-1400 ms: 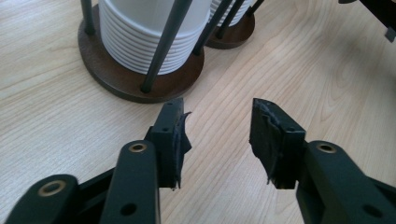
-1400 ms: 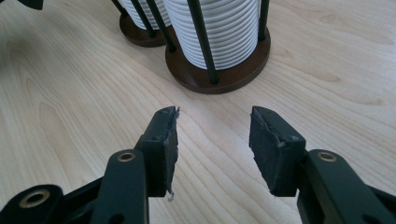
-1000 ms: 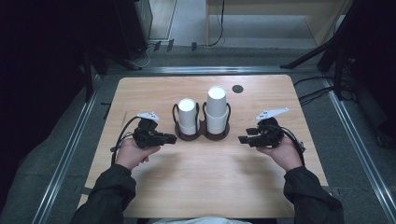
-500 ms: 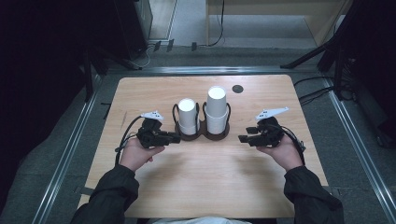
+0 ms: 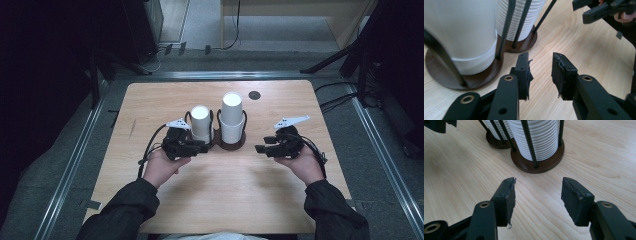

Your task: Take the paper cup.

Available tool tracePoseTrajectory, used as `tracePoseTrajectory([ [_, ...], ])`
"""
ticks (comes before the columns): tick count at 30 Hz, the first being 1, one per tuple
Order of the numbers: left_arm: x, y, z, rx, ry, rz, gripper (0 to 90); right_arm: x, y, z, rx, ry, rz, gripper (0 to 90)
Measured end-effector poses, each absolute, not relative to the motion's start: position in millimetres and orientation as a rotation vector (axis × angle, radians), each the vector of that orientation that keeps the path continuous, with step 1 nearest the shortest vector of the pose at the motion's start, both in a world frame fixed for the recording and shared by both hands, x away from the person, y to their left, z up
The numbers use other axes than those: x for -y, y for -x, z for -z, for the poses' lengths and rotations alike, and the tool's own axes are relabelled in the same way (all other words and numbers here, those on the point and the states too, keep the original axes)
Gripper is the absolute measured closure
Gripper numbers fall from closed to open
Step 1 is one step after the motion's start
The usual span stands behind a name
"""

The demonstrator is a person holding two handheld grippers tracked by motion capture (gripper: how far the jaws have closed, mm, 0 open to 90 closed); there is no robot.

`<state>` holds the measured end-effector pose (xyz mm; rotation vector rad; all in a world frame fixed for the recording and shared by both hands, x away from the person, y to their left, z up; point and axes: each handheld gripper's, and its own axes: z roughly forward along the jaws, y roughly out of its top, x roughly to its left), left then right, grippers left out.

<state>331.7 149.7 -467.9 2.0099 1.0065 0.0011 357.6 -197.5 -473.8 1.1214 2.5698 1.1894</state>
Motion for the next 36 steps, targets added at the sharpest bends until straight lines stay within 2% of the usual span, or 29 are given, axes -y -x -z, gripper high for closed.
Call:
tracePoseTrajectory([
  [6,-135.2,-332.4,466.8,-1.001,-2.016,-0.021,67.3,199.6,-357.3,467.0,-2.551,-1.104,-1.187,43.4],
  [12,-122.0,-335.2,465.0,-1.006,-1.997,-0.003,76.3,198.9,-361.8,455.7,-2.549,-1.050,-1.200,41.0],
  [17,-110.7,-333.5,461.9,-0.983,-2.043,-0.042,79.4,199.9,-367.1,444.1,-2.541,-1.040,-1.241,40.1],
  [23,-99.8,-338.0,456.3,-1.046,-1.986,-0.019,82.0,198.8,-378.3,418.9,-2.549,-0.975,-1.237,36.4],
  [36,-77.7,-341.5,451.9,-1.089,-1.975,-0.205,84.8,181.7,-402.2,396.7,-2.581,-0.933,-1.211,33.4],
])
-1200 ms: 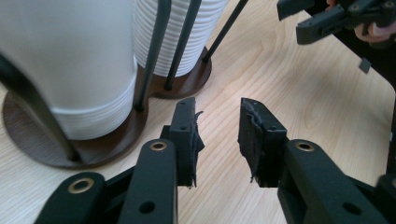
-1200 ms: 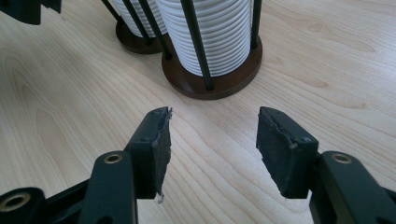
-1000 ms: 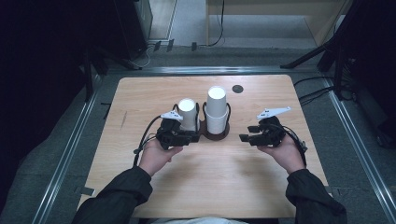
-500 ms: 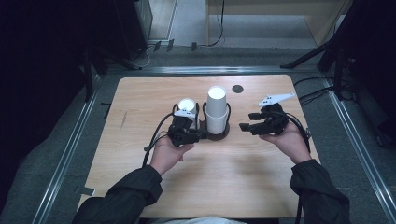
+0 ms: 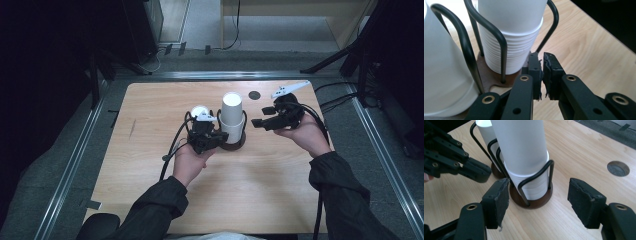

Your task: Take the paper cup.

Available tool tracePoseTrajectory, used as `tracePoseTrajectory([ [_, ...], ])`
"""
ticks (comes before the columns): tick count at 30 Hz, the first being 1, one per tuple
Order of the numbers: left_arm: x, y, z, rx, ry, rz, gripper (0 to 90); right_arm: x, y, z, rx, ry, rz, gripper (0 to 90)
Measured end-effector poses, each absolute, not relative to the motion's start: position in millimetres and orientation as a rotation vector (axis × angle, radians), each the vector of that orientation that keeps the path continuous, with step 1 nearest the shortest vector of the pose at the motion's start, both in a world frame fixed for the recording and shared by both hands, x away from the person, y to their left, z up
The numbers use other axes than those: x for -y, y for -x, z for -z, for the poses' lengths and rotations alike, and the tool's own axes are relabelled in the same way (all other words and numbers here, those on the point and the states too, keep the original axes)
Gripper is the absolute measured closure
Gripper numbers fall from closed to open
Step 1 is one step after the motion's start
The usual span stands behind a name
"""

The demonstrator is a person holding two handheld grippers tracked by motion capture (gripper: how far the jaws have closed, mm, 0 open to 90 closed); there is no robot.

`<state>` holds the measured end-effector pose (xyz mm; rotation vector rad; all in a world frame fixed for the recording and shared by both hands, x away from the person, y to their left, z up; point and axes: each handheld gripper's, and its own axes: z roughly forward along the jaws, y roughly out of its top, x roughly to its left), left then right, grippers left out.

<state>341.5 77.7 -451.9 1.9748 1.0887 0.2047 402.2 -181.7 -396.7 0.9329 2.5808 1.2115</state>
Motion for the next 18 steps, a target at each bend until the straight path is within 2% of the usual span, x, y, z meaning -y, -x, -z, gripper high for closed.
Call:
tracePoseTrajectory([
  [8,-67.8,-344.7,459.4,-1.100,-1.970,-0.267,85.4,168.2,-410.8,388.5,-2.581,-0.903,-1.230,32.1],
  [18,-68.5,-351.5,459.4,-1.142,-1.919,-0.239,85.7,149.0,-420.8,382.9,-2.602,-0.871,-1.221,30.6],
])
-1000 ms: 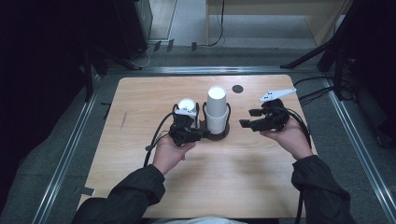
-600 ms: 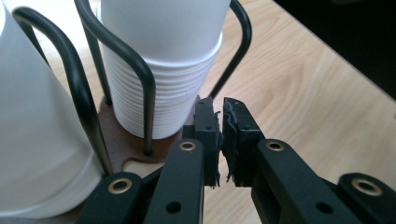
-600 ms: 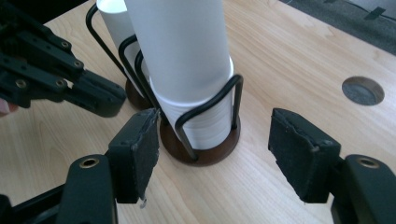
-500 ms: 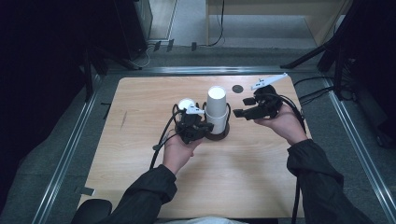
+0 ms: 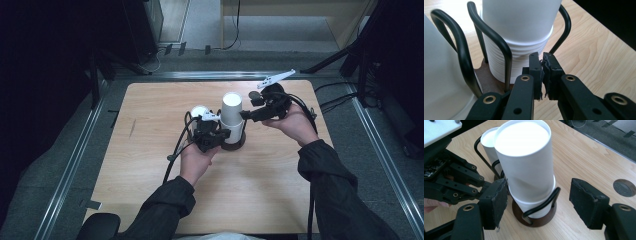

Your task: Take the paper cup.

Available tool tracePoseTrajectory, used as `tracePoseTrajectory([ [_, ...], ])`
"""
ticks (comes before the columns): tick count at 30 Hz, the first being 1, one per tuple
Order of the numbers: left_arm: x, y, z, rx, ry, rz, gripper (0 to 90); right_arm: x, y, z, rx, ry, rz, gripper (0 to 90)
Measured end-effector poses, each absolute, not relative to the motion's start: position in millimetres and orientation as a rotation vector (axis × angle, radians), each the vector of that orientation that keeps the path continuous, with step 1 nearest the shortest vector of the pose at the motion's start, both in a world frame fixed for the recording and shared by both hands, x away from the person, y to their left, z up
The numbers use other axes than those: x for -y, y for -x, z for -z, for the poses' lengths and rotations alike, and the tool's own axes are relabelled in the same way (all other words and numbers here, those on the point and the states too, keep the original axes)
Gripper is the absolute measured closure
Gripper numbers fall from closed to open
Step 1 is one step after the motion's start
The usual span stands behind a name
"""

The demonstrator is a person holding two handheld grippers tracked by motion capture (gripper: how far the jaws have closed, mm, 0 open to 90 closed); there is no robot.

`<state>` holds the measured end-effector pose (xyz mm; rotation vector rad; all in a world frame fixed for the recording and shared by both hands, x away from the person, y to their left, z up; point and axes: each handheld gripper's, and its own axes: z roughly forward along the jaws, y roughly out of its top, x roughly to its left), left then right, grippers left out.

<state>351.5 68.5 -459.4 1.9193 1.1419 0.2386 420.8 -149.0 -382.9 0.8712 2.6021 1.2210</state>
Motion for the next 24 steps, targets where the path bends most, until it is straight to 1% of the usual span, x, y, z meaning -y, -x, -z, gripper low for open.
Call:
tracePoseTrajectory([
  [9,-67.2,-355.6,458.7,-1.153,-1.924,-0.233,85.5,133.9,-424.6,382.3,-2.618,-0.836,-1.205,29.8],
  [13,-67.2,-356.0,458.7,-1.152,-1.920,-0.251,85.3,129.0,-426.2,383.1,-2.624,-0.823,-1.198,29.5],
  [24,-66.8,-357.1,459.1,-1.157,-1.916,-0.236,85.1,117.3,-430.9,380.2,-2.631,-0.783,-1.185,28.8],
])
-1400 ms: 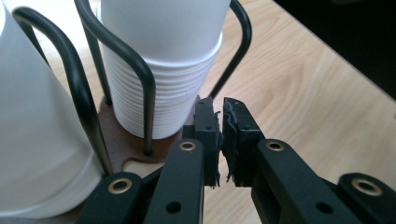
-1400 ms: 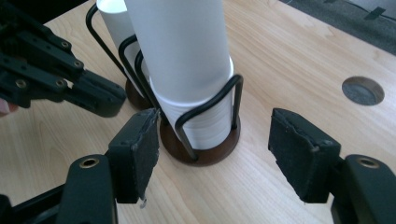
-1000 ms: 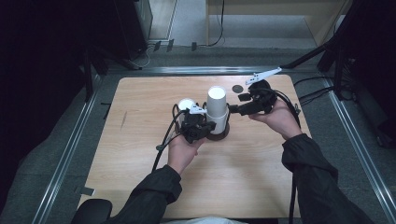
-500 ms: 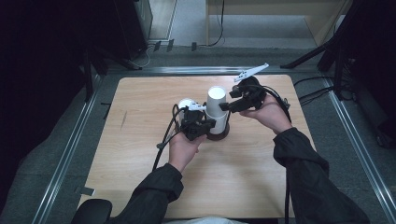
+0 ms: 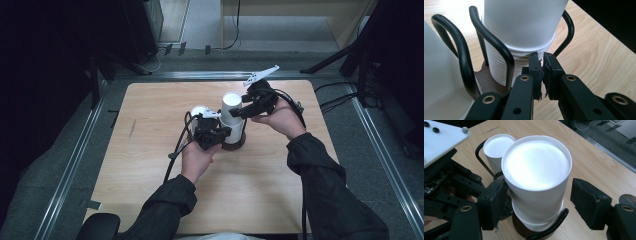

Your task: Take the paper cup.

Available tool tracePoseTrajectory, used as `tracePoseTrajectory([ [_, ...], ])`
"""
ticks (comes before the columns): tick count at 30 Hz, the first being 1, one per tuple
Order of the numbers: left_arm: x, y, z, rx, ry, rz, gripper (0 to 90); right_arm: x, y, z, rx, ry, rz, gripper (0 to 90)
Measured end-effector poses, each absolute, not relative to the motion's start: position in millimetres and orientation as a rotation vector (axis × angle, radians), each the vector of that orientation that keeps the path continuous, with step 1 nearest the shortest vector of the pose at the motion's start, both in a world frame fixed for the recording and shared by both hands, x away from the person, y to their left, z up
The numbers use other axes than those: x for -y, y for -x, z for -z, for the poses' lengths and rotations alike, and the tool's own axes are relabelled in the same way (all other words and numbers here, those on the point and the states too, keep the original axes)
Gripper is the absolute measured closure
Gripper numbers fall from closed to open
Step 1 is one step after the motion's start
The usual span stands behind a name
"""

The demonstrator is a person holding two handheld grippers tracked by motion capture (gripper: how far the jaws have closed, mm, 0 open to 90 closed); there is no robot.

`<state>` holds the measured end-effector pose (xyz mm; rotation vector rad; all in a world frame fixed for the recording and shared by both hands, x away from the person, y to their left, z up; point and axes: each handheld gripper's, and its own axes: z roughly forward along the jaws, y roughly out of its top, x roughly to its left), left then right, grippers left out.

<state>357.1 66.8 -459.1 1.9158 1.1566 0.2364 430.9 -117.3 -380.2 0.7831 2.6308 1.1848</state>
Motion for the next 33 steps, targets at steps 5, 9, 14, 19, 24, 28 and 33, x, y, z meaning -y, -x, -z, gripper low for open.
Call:
tracePoseTrajectory([
  [5,-67.4,-357.6,459.3,-1.157,-1.912,-0.233,84.1,110.7,-430.9,378.1,-2.621,-0.767,-1.188,28.7],
  [9,-67.8,-358.0,459.5,-1.157,-1.909,-0.229,84.0,107.7,-432.0,376.2,-2.622,-0.759,-1.172,30.3],
  [14,-67.9,-358.3,459.6,-1.159,-1.909,-0.226,83.9,106.2,-432.0,374.0,-2.617,-0.745,-1.150,33.6],
  [19,-68.0,-358.4,459.4,-1.163,-1.909,-0.220,84.0,105.5,-431.1,372.0,-2.625,-0.730,-1.123,33.9],
  [24,-68.0,-358.3,459.4,-1.161,-1.909,-0.222,83.9,105.3,-430.6,367.5,-2.624,-0.731,-1.126,34.0],
  [28,-68.2,-358.4,459.5,-1.159,-1.911,-0.220,84.0,106.0,-430.0,361.9,-2.620,-0.727,-1.136,34.0],
  [33,-68.0,-358.5,459.6,-1.161,-1.906,-0.225,84.0,105.5,-428.5,354.5,-2.618,-0.732,-1.131,34.0],
])
